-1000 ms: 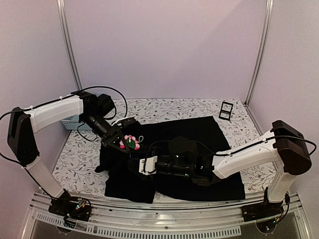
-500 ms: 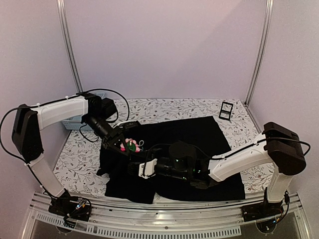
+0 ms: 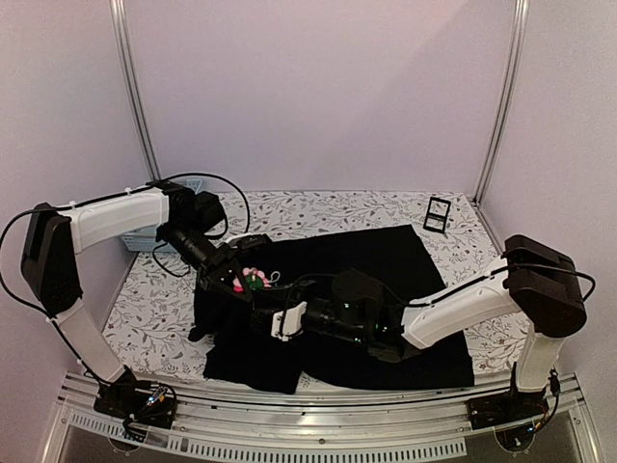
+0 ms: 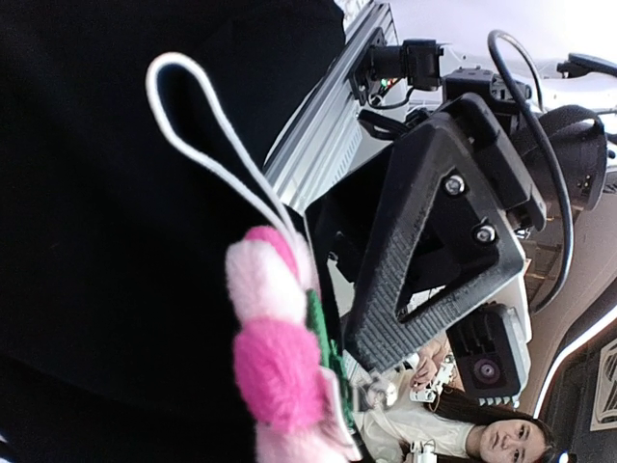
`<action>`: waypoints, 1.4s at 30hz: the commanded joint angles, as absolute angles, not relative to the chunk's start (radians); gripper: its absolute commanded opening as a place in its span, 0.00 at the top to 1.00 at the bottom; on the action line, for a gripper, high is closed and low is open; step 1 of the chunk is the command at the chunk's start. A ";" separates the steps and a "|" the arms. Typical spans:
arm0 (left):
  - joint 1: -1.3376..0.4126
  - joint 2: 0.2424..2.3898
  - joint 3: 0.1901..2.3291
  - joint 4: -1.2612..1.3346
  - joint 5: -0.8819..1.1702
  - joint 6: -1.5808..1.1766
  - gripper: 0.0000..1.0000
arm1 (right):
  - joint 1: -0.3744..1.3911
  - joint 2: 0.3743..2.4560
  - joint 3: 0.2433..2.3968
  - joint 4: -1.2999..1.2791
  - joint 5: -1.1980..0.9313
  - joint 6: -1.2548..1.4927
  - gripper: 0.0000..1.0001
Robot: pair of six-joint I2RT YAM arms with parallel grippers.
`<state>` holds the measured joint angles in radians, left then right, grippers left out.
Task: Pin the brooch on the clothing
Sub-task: Pin the flattened clothing at the center of the board.
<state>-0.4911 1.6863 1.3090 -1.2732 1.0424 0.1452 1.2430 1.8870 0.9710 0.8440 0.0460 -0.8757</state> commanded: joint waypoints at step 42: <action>-0.500 1.729 1.353 -1.355 1.001 0.294 0.67 | 1.212 1.975 0.955 0.957 -0.078 -0.639 0.97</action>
